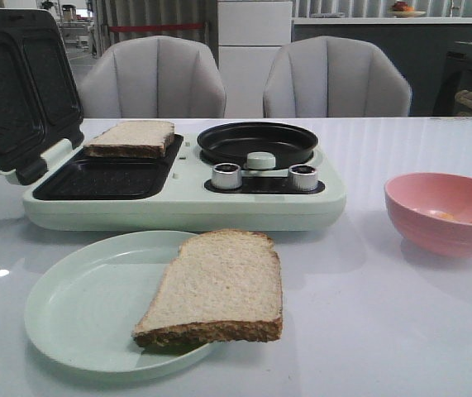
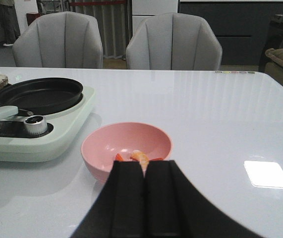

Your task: Make breakfast with bread and shrimp

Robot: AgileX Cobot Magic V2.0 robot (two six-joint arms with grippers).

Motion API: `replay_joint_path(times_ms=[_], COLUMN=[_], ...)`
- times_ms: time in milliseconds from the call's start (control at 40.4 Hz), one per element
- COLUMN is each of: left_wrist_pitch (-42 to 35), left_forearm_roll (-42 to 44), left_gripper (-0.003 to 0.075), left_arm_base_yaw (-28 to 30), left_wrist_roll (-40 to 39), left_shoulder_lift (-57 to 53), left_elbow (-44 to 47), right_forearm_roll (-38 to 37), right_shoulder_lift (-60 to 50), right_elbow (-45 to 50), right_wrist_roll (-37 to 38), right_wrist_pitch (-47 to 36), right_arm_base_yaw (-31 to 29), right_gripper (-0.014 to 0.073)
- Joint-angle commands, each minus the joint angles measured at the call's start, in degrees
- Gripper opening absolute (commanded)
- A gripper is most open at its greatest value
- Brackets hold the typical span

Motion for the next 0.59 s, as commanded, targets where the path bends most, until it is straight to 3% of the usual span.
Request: replay_joint_path(times_ms=[0, 173, 346, 569], left_wrist_pitch=[-7.8, -9.2, -9.2, -9.2], left_forearm_roll=[-0.8, -2.0, -2.0, -2.0], left_gripper=[0.0365, 0.0365, 0.0365, 0.0365], left_arm_base_yaw=[0.0, 0.0, 0.0, 0.0], left_wrist_roll=[-0.6, -0.6, -0.6, -0.6], left_shoulder_lift=[-1.3, -1.3, -1.3, -1.3], left_elbow=[1.0, 2.8, 2.9, 2.9], right_forearm_roll=[-0.5, -0.6, -0.5, -0.8], right_shoulder_lift=[-1.1, -1.1, -1.1, 7.5], right_elbow=[-0.2, -0.2, -1.7, -15.5], right_wrist_roll=[0.0, -0.1, -0.1, -0.3], right_wrist_pitch=[-5.2, -5.7, -15.7, -4.6], right_arm_base_yaw=[0.2, 0.3, 0.3, 0.3], right_gripper=[-0.0033, -0.0033, -0.0033, -0.0033])
